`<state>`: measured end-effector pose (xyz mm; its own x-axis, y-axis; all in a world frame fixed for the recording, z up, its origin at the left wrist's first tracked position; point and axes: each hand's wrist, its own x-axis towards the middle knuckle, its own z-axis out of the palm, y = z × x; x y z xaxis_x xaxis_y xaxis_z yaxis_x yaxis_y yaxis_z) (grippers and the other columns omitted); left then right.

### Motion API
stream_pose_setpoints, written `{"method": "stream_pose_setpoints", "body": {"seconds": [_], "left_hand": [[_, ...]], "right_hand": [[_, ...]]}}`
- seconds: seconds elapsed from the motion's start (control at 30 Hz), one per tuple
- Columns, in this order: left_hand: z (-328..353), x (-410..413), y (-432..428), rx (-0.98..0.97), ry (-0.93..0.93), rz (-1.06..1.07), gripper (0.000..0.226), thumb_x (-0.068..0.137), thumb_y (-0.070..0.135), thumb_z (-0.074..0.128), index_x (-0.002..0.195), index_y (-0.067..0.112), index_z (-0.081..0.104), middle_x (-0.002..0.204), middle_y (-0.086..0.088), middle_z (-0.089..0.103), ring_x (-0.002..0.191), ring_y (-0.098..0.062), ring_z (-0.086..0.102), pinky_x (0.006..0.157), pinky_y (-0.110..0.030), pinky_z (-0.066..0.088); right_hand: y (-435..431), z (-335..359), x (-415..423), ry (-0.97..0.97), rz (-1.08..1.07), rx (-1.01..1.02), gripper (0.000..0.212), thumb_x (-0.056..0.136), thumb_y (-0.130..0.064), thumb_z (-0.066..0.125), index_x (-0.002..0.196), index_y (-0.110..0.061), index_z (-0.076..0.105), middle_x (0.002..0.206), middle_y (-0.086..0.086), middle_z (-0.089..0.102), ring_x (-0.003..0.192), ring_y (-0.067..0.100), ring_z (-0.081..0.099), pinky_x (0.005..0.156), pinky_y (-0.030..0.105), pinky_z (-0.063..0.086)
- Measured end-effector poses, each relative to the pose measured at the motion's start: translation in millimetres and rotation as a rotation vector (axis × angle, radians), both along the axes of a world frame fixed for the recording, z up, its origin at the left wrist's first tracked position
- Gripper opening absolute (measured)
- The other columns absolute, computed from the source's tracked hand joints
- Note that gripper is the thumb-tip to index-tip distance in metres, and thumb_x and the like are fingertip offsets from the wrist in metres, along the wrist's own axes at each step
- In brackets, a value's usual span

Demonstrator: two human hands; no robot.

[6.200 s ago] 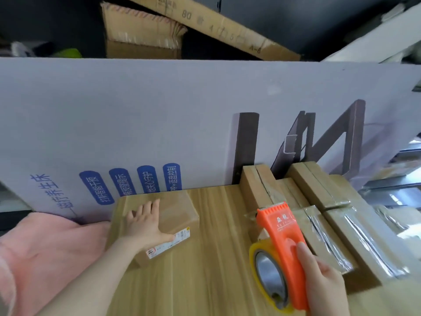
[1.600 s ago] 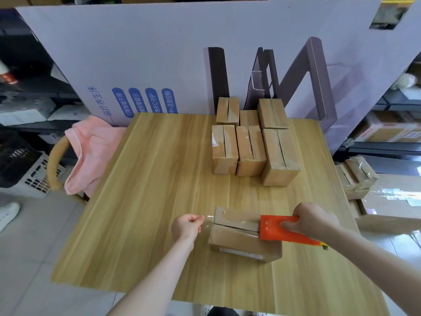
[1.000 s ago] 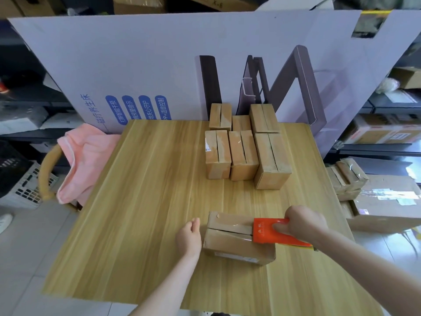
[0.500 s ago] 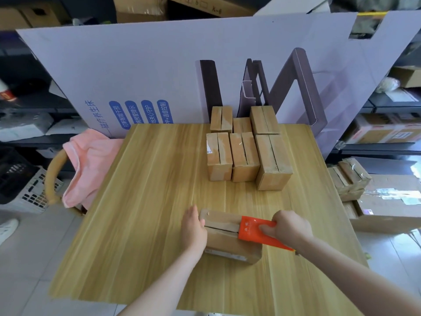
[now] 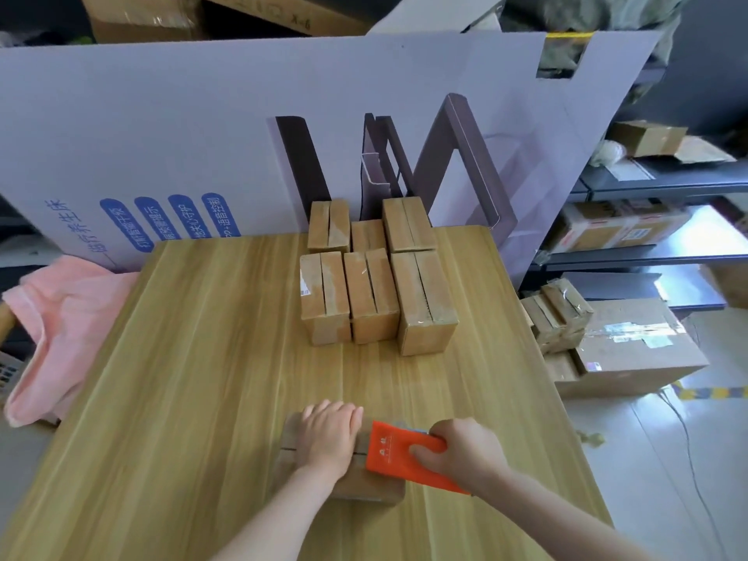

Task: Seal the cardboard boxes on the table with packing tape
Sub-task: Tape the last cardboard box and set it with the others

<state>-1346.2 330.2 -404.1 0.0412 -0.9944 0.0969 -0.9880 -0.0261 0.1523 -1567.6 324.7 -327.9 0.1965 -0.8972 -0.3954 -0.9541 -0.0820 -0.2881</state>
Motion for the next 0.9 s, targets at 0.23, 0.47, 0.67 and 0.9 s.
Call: {"method": "stream_pose_setpoints", "body": {"seconds": [0.23,0.47,0.67,0.9], "left_hand": [[12.5,-0.8,1.4,0.124,0.003,0.013,0.041,0.100,0.039,0.033,0.076,0.025,0.062,0.081,0.010,0.064,0.086,-0.016,0.056,0.081,-0.034,0.037],[16.7,0.2,4.4,0.124,0.046,-0.002,0.056,0.098,0.045,0.013,0.079,0.026,0.062,0.081,0.012,0.060,0.084,-0.013,0.050,0.080,-0.032,0.034],[15.2,0.6,4.6,0.126,0.060,0.004,0.061,0.097,0.048,0.007,0.075,0.025,0.059,0.076,0.012,0.056,0.079,-0.014,0.048,0.078,-0.033,0.036],[16.5,-0.4,3.9,0.151,0.050,0.000,0.064,0.097,0.048,0.004,0.083,0.027,0.063,0.083,0.013,0.060,0.086,-0.013,0.050,0.083,-0.031,0.035]], "right_hand": [[0.5,-6.2,-18.9,-0.107,-0.007,0.059,0.044,0.078,-0.064,0.053,0.088,-0.025,0.071,0.081,-0.009,0.069,0.076,0.010,0.064,0.059,0.023,0.046],[-1.9,-3.2,-61.1,-0.076,0.002,0.094,0.030,0.079,-0.060,0.057,0.069,-0.032,0.062,0.064,-0.015,0.059,0.063,0.003,0.056,0.047,0.015,0.033],[-5.0,-8.4,-81.8,0.012,0.016,0.116,0.036,0.075,-0.065,0.053,0.064,-0.032,0.059,0.063,-0.012,0.060,0.060,0.003,0.060,0.045,0.017,0.038],[-34.1,6.1,-25.5,0.249,0.087,0.129,0.045,0.076,-0.066,0.052,0.067,-0.022,0.050,0.065,-0.011,0.053,0.059,0.011,0.051,0.045,0.023,0.031]]}}
